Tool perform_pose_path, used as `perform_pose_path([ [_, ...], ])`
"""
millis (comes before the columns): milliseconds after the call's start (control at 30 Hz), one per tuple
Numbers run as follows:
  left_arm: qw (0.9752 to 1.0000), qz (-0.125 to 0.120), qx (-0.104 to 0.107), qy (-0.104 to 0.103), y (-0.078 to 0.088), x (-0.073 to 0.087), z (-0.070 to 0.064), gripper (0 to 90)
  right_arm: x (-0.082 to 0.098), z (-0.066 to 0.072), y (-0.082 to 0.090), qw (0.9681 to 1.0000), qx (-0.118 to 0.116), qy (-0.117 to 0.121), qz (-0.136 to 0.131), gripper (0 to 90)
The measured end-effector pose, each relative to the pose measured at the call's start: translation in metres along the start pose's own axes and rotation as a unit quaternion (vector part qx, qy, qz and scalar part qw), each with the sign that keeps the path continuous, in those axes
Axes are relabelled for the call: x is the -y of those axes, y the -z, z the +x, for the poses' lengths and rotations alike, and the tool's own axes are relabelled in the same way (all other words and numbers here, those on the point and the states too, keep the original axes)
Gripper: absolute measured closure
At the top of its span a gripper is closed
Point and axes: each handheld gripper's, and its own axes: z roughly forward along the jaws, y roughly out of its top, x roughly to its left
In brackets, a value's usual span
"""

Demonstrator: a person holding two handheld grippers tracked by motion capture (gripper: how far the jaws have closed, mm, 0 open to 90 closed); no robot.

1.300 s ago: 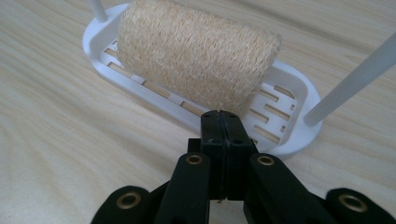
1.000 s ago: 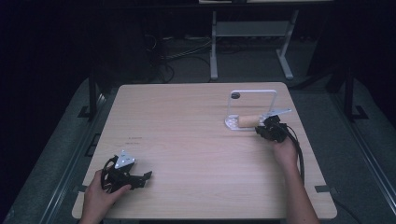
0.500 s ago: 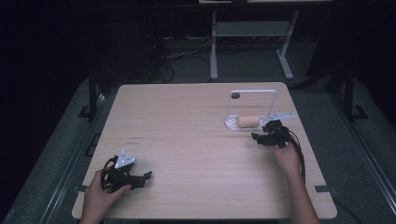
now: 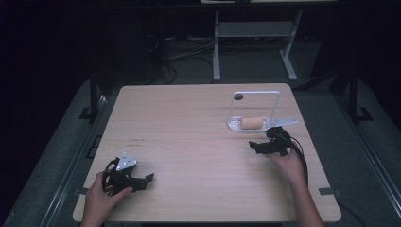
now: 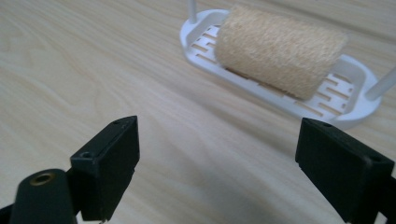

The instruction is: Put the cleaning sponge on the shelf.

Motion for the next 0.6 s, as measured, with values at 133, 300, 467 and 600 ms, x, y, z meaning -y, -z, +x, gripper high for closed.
perform_pose_path([
  [133,1.0000,0.000,0.000,0.000,0.000,0.000,0.000,13.0,0.004,0.009,0.000,0.9999,0.004,0.014,0.005,11.8],
  [300,1.0000,0.001,0.000,0.000,0.000,0.000,0.000,13.0,0.009,0.017,0.001,0.9998,-0.006,0.016,0.004,9.9],
  [467,1.0000,0.000,0.000,0.000,0.000,0.000,0.000,13.0,0.016,0.028,0.003,0.9996,-0.011,0.025,0.006,9.5],
  [600,1.0000,0.001,0.000,0.000,0.000,0.000,0.000,13.0,0.022,0.035,0.005,0.9994,-0.024,0.023,0.010,8.8],
])
